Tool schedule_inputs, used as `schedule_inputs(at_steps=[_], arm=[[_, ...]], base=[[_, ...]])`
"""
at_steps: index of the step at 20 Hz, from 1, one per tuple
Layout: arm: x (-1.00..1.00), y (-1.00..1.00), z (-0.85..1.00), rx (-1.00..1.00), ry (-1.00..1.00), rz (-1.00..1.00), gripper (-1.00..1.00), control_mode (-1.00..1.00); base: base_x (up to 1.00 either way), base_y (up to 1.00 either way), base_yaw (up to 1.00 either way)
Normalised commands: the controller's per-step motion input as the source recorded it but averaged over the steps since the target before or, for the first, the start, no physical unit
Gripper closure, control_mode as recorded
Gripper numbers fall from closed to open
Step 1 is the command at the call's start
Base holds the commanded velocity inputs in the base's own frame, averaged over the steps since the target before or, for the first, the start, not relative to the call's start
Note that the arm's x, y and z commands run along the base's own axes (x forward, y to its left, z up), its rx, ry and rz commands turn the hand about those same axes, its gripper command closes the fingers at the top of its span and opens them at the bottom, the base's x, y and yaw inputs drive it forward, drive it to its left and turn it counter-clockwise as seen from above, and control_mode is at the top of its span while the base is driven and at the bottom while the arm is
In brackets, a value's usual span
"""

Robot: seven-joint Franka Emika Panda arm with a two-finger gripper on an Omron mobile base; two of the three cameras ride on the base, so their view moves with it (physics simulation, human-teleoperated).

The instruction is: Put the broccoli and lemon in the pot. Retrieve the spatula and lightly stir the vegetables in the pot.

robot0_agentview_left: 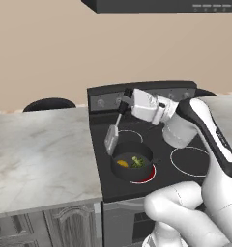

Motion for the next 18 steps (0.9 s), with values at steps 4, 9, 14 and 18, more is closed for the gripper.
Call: schedule_inputs(at_steps=[4,9,14,18], arm=[[0.00,-0.33,0.20,0.16,0.18,0.04,1.00,-1.00],[-0.01,-0.43,0.08,0.00,0.00,0.00,1.00,-1.00],[0.00,-0.59,0.00,-0.05,0.00,0.00,1.00,-1.00],[-0.11,-0.59,0.00,-0.02,0.00,0.00,1.00,-1.00]], base=[[0.00,0.00,0.00],[0.00,0.00,0.00],[0.00,0.00,0.00],[0.00,0.00,0.00]])
